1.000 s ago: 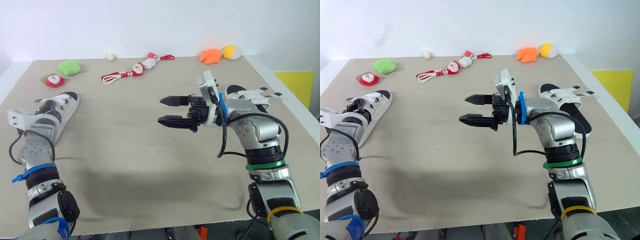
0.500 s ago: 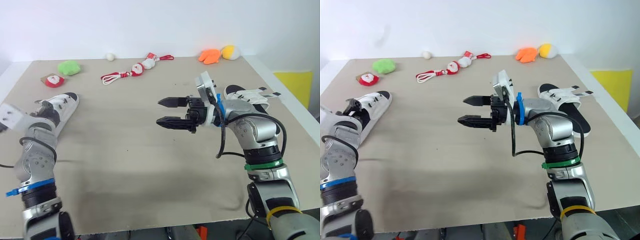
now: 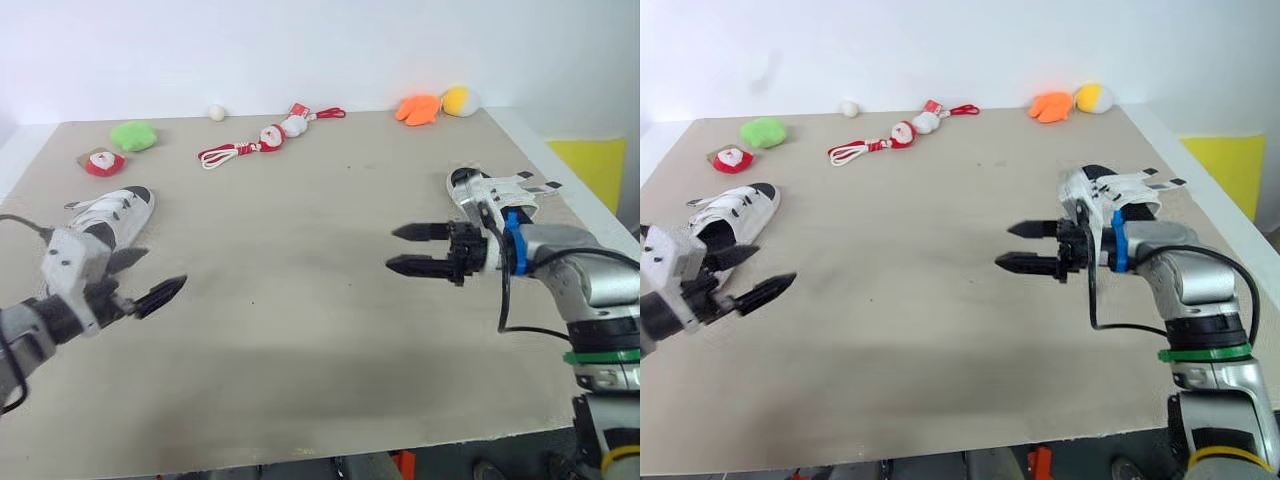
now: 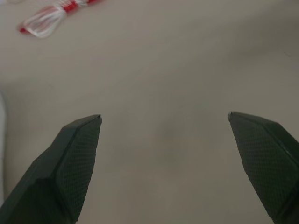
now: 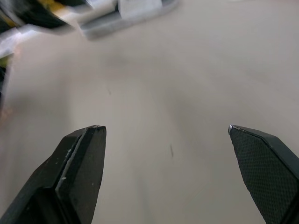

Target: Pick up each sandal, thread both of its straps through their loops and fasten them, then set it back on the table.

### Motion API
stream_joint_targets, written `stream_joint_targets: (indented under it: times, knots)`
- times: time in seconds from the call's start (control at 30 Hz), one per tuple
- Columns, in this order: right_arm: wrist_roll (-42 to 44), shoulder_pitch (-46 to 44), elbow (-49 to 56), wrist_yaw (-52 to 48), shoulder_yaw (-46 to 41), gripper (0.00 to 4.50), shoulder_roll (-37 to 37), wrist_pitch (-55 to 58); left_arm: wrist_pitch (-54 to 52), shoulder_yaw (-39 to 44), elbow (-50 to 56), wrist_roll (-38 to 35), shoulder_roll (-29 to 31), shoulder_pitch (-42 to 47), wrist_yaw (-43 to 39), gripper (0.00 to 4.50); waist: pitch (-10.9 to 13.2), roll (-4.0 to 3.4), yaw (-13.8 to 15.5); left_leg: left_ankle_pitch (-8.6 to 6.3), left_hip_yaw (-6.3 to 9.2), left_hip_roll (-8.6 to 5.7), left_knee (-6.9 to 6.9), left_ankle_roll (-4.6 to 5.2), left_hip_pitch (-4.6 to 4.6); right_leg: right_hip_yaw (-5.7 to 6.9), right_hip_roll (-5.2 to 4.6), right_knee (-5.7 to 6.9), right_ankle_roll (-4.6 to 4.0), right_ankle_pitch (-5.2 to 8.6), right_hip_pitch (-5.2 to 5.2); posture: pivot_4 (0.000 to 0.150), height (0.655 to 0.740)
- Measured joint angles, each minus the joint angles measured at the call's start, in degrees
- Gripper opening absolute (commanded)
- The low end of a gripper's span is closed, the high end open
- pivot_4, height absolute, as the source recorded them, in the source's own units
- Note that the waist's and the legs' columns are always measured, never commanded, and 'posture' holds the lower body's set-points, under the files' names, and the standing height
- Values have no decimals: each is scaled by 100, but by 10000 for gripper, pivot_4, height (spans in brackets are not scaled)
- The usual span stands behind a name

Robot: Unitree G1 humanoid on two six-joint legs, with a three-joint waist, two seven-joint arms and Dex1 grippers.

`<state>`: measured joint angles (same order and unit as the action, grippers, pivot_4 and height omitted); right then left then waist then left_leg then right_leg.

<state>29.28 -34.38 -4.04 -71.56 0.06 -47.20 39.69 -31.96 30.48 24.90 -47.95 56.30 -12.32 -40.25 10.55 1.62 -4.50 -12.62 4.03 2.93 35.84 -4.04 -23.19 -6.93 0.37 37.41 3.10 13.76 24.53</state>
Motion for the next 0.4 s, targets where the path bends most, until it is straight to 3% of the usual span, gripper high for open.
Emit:
stream_joint_targets:
  times: [0.2,0.4]
  knots:
    - [-263,766,423,578,-187,45000,-285,-8,-176,627,-148,193,287,-282,-990,44729,12,-18,1,0,-14,-2,14,0,0,-9,-3,0,-15,5,-2,1500,7400]
    - [-234,1027,506,671,-573,45000,-530,62,-172,531,-227,431,99,-95,-993,44729,11,-17,5,0,-14,-3,16,0,3,-9,-4,0,3,-6,-7,1500,7400]
